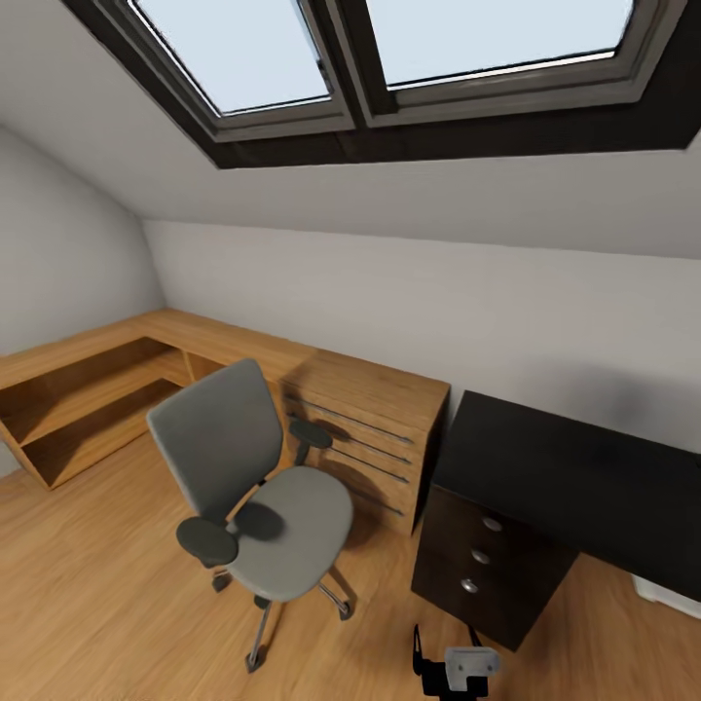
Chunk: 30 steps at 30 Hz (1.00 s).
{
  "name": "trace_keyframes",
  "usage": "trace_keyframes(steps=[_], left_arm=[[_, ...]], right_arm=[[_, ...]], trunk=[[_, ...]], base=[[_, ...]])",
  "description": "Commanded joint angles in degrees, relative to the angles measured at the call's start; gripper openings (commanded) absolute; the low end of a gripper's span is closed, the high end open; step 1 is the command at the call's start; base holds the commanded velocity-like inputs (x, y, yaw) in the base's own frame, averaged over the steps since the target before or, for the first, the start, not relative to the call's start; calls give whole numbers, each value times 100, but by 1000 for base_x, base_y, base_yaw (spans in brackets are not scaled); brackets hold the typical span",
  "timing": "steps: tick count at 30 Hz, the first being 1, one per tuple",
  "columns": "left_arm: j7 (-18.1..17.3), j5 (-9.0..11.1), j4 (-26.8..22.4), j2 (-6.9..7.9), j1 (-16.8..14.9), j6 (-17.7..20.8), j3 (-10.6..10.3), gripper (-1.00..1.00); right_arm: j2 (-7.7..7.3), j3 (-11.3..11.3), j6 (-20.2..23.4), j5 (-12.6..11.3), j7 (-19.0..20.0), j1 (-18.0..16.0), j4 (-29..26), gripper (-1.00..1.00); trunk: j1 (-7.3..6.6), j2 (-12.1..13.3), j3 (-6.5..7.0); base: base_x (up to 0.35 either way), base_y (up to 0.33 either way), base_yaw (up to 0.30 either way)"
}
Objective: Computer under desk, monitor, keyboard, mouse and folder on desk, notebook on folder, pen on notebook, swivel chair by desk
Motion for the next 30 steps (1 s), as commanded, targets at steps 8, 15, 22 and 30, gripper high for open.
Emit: trace_keyframes(steps=[8, 15, 22, 30], left_arm=[[10, 28, 11, 0, -5, -13, -15, 100], [9, 28, 13, 0, -5, -13, -14, 100], [9, 28, 13, 0, -5, -13, -14, 100], [12, 28, 13, 0, -5, -13, -14, 100]], right_arm=[[-6, 38, -9, -28, -43, -4, 1, 100], [-6, 36, -15, -17, -52, -4, 1, 100], [-6, 36, -24, 6, -53, -4, 3, 100], [-6, 44, -27, 22, -53, -4, 10, 100]], trunk=[[3, -12, -6], [3, -12, -5], [3, -12, 12], [3, -12, 37]], base=[[0, 0, 254], [-166, 61, 278], [-138, 91, 279], [-8, 5, 280]])
